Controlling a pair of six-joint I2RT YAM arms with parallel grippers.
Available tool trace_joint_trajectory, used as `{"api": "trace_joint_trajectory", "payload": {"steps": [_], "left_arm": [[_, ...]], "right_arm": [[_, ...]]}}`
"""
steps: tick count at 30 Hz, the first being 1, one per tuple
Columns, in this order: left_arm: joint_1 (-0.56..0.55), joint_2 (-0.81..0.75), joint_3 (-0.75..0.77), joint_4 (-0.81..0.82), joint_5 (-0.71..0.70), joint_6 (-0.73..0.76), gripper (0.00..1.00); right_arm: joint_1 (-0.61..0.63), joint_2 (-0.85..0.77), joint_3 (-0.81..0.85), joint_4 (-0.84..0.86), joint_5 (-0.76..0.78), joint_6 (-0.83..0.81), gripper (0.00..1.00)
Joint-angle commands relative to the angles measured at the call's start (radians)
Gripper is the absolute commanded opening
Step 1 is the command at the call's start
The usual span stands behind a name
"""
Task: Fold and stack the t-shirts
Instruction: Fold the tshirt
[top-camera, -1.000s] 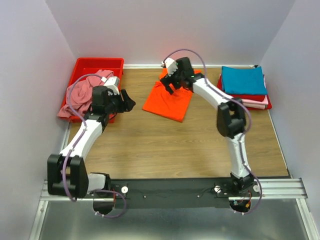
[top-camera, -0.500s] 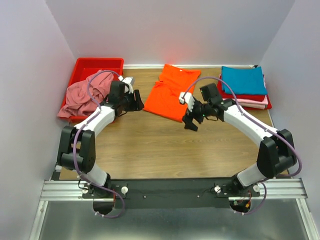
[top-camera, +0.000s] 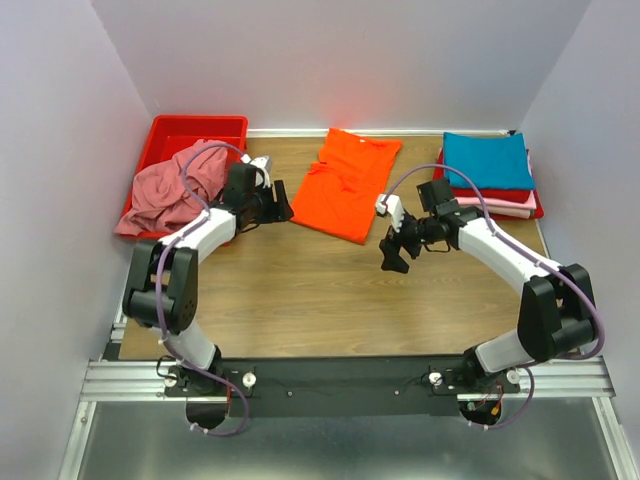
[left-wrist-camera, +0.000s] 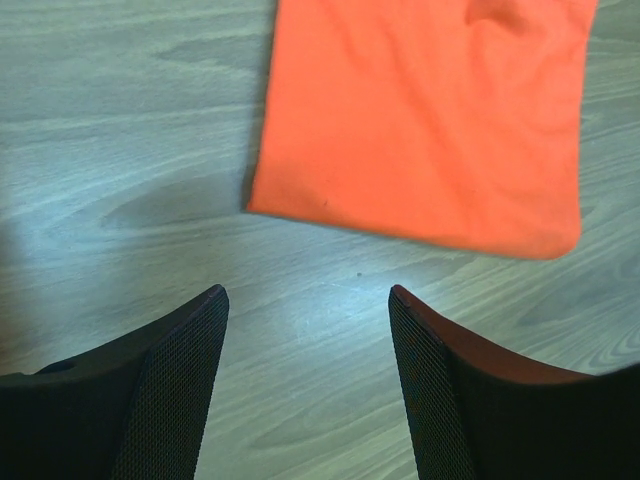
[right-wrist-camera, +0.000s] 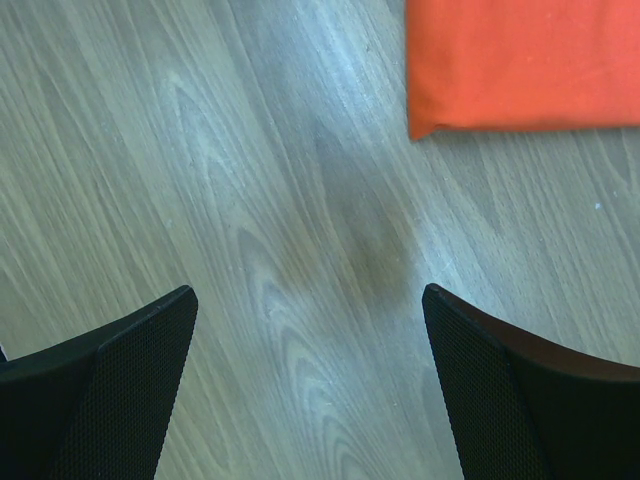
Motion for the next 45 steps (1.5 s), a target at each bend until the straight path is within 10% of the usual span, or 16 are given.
{"api": "trace_joint_trajectory", "payload": {"steps": [1,16,25,31,45], "left_arm": [[-0.014,0.099,0.060,0.005,-0.010,-0.037,0.73],[-0.050,0.348,0.316,-0.144,-0.158,-0.053,0.69],[-0.076,0.432,0.353,-0.189,-0.073,0.016,0.45],[-0.087,0.330,0.228,-0.164,-0.069,0.013,0.00],[-0.237,-0.061,-0.237,-0.041,-0.010,-0.132,0.00]], "right_arm": [[-0.009,-0.029,-0.028,0.023,-0.044,-0.013,1.00],[-0.026,-0.046,-0.045,0.026,-0.049,-0.024,1.00],[-0.034,-0.040,-0.048,0.026,-0.044,-0.030,1.00],[-0.041,-0.049,-0.053,0.024,-0.052,-0.028,1.00],[-0.044,-0.070,-0.074,0.023,-0.070,-0.048,1.00]]}}
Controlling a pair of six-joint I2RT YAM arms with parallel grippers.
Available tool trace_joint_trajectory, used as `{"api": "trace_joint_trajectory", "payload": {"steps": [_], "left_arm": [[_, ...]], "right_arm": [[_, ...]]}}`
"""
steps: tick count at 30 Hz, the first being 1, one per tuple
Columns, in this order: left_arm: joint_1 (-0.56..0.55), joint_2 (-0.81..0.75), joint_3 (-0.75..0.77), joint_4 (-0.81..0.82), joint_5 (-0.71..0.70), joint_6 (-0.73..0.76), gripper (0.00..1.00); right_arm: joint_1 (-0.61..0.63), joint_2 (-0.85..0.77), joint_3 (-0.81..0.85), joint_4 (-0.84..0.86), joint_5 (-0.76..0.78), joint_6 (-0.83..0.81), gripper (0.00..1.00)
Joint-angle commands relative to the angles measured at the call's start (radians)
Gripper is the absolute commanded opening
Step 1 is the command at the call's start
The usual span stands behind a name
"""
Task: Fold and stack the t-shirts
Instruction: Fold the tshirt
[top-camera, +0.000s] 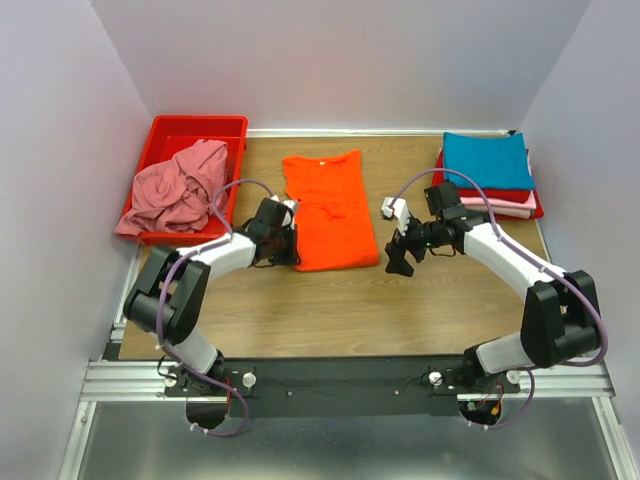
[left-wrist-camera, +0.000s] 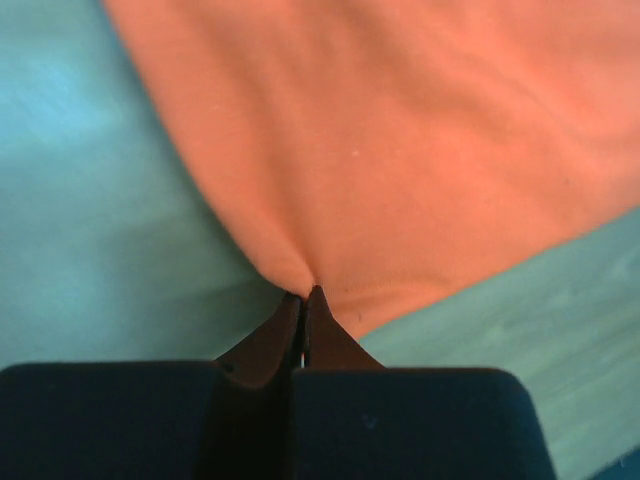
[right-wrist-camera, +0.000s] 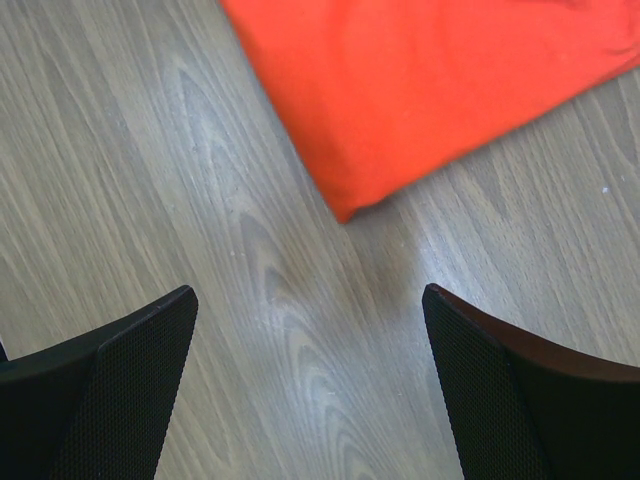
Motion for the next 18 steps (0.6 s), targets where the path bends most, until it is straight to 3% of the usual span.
{"api": "trace_joint_trajectory", "payload": {"steps": [1,11,12,13,14,16,18], "left_arm": [[-0.061,-0.095,-0.102,0.051,0.041,-0.092,0.00],[-0.206,-0.368,-0.312,0.094,-0.008,-0.303,0.03],[-0.206,-0.405,-0.321,0.080,-0.020,-0.314,0.19],[-0.208,-0.443,-0.323,0.060,-0.038,-0.325,0.28],[-0.208,-0.565,-0.317,0.009,-0.080,-0.333,0.43],[-0.208,-0.607,-0.295,-0.041,-0.115,-0.328,0.52],[-0.206,-0.713,-0.236,-0.099,-0.175,-0.269,0.56]], "right_arm": [[-0.007,-0.032,-0.017,0.004,-0.030,-0.020,1.00],[-0.005,-0.052,-0.070,-0.031,-0.136,-0.161,1.00],[-0.005,-0.054,-0.073,-0.036,-0.144,-0.194,1.00],[-0.005,-0.057,-0.076,-0.036,-0.147,-0.215,1.00],[-0.004,-0.065,-0.083,-0.039,-0.148,-0.257,1.00],[-0.001,-0.074,-0.086,-0.037,-0.147,-0.314,1.00],[0.001,-0.083,-0.086,-0.037,-0.132,-0.427,1.00]]}}
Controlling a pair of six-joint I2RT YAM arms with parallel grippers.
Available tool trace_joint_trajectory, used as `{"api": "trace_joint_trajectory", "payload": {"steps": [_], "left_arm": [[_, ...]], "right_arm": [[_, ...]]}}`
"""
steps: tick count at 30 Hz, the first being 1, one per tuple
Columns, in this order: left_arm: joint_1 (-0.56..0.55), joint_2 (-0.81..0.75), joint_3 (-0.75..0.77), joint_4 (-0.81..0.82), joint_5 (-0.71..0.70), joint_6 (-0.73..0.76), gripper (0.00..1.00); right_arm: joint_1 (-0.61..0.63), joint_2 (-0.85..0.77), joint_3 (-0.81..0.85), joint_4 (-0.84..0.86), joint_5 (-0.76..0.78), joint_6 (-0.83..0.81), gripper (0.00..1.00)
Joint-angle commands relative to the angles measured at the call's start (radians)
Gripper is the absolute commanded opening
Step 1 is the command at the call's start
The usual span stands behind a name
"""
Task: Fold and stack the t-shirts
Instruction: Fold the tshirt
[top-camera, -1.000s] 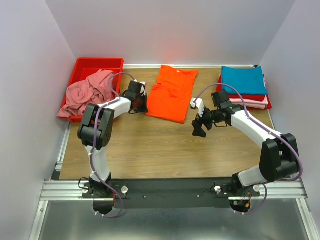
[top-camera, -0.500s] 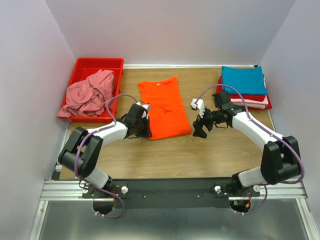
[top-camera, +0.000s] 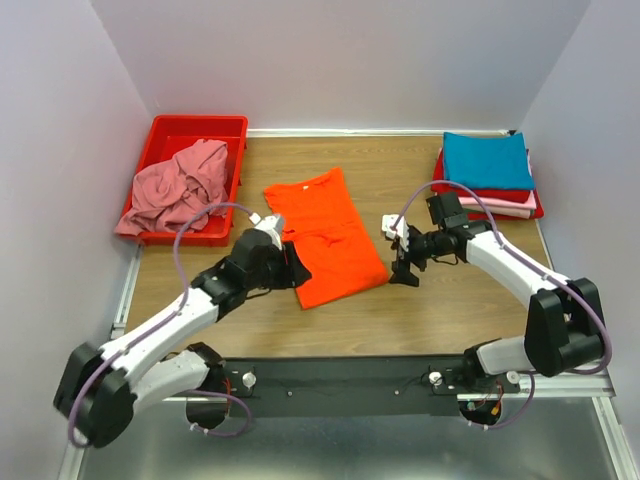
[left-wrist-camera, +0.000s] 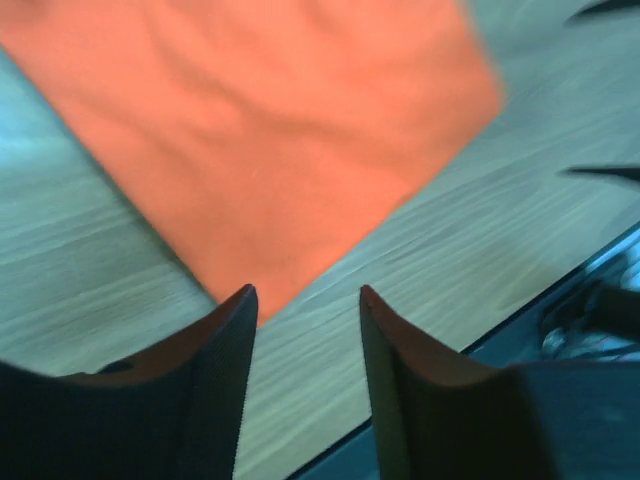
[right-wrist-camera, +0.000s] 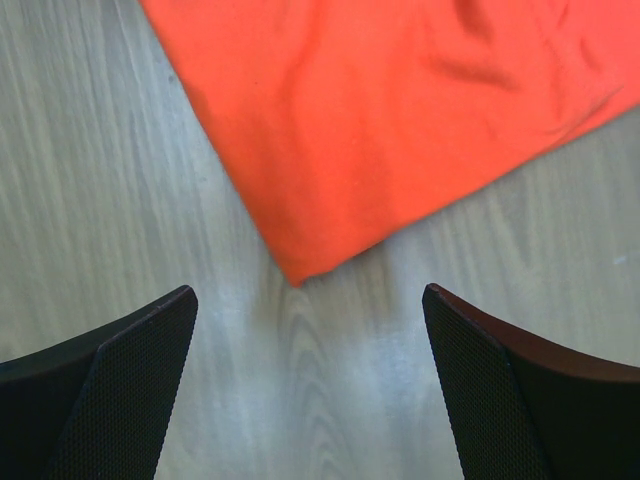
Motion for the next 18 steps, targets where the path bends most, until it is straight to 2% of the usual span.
{"api": "trace_joint_trajectory", "payload": {"steps": [1,3,6,7,9,10,12,13,14,15,16,18], "left_arm": [[-0.003,-0.174,0.110,-0.108,-0.150,0.069,0.56],[-0.003,-0.208,0.219,-0.148,-0.248,0.150,0.58],[-0.003,-0.249,0.306,-0.072,-0.268,0.363,0.63],[-0.003,-0.266,0.310,-0.033,-0.262,0.417,0.71],[-0.003,-0.318,0.276,0.088,-0.262,0.531,0.96],[-0.003,-0.346,0.265,0.119,-0.250,0.567,0.98],[-0.003,-0.345,0.273,0.153,-0.134,0.701,0.98],[-0.003,-0.305,0.291,0.136,-0.027,0.765,0.97],[-0.005,-0.273,0.311,0.060,0.011,0.814,0.95],[-0.011,-0.238,0.343,0.009,0.038,0.917,0.87],[-0.020,-0.207,0.343,-0.036,0.049,0.965,0.85],[-0.113,-0.151,0.299,-0.120,-0.025,1.084,0.85]], "right_arm": [[0.004,-0.040,-0.010,-0.017,-0.025,-0.252,1.00],[0.004,-0.013,0.001,-0.017,-0.009,-0.361,1.00],[0.009,0.051,0.051,-0.025,-0.038,-0.393,1.00],[0.010,0.070,0.070,-0.033,-0.051,-0.396,1.00],[0.030,0.107,0.093,-0.071,-0.066,-0.445,1.00],[0.041,0.128,0.096,-0.086,-0.065,-0.482,1.00],[0.090,0.145,0.088,-0.086,-0.037,-0.503,1.00],[0.107,0.165,0.082,-0.085,0.005,-0.517,0.99],[0.122,0.177,0.081,-0.085,0.023,-0.522,0.99],[0.140,0.194,0.084,-0.082,0.044,-0.523,0.98],[0.147,0.208,0.088,-0.080,0.053,-0.522,0.95],[0.159,0.256,0.108,-0.079,0.078,-0.513,0.92]]}}
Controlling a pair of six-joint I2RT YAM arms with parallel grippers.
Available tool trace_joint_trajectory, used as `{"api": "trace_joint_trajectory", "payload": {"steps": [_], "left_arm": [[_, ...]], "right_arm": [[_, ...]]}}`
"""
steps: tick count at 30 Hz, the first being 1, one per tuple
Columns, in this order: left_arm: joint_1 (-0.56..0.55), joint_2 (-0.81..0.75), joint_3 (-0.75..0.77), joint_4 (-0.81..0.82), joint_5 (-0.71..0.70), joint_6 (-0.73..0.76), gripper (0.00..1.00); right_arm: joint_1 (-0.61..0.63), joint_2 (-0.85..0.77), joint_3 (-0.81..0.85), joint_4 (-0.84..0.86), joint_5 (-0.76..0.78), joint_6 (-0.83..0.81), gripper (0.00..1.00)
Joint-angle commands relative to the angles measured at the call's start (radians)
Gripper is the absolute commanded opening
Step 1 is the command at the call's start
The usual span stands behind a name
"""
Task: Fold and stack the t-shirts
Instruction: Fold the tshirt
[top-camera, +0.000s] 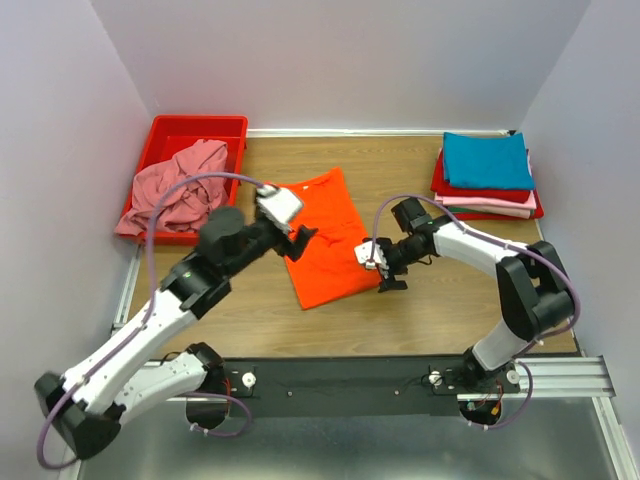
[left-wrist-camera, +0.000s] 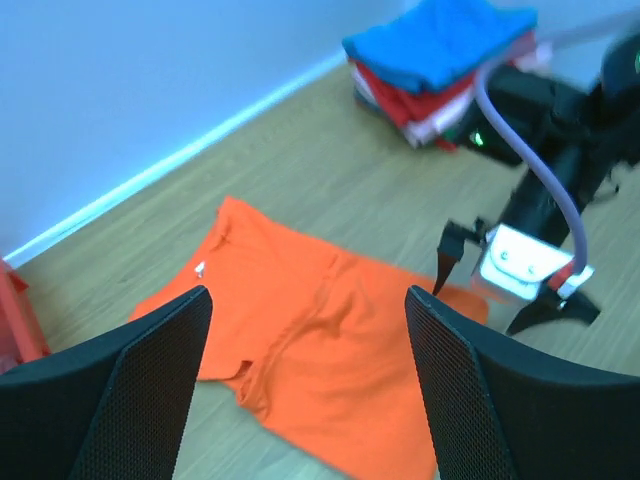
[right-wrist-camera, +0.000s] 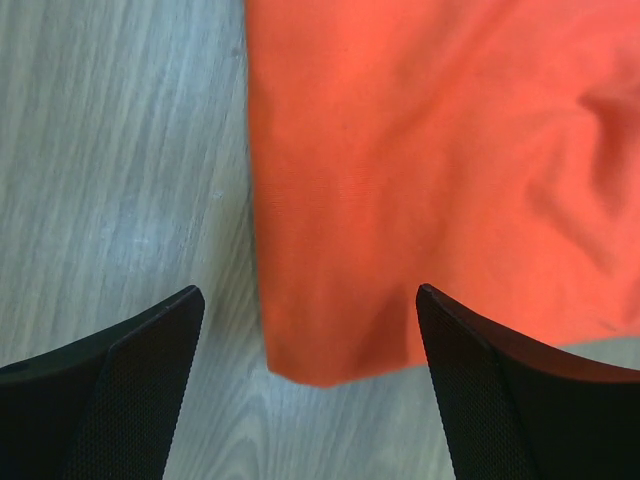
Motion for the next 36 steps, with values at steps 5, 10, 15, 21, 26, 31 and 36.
{"api": "trace_joint_trajectory", "payload": {"steps": [5,10,15,21,26,31,36], "left_arm": [[-0.304,0.043,-0.248,-0.144,-0.040,0.473,0.85],[-0.396,0.054,-0.364,-0.090,-0.031,0.507,0.83],[-0.436,0.177,-0.383,-0.032,-0.081,0.540,0.88],[-0.445,0.321,-0.397,0.048,-0.204,0.568,0.91],[-0.441,0.391,-0.433,0.155,-0.268,0.589,0.93],[-0.426,0.463,-0.435,0.197,-0.270,0.591,0.91],[-0.381,0.488,-0.441,0.236,-0.285,0.605,0.83]], "right_arm": [[0.027,0.126,0.053,-0.023,0.102,-0.041,0.83],[0.025,0.151,0.039,-0.007,0.115,-0.035,0.77],[0.024,0.151,0.033,0.007,0.104,-0.008,0.69],[0.025,0.143,0.021,0.014,0.110,0.019,0.55],[0.008,0.155,0.015,0.017,0.111,0.019,0.44],[-0.002,0.149,0.004,0.017,0.105,0.019,0.39],[-0.007,0.131,-0.011,0.019,0.095,0.017,0.35]]}}
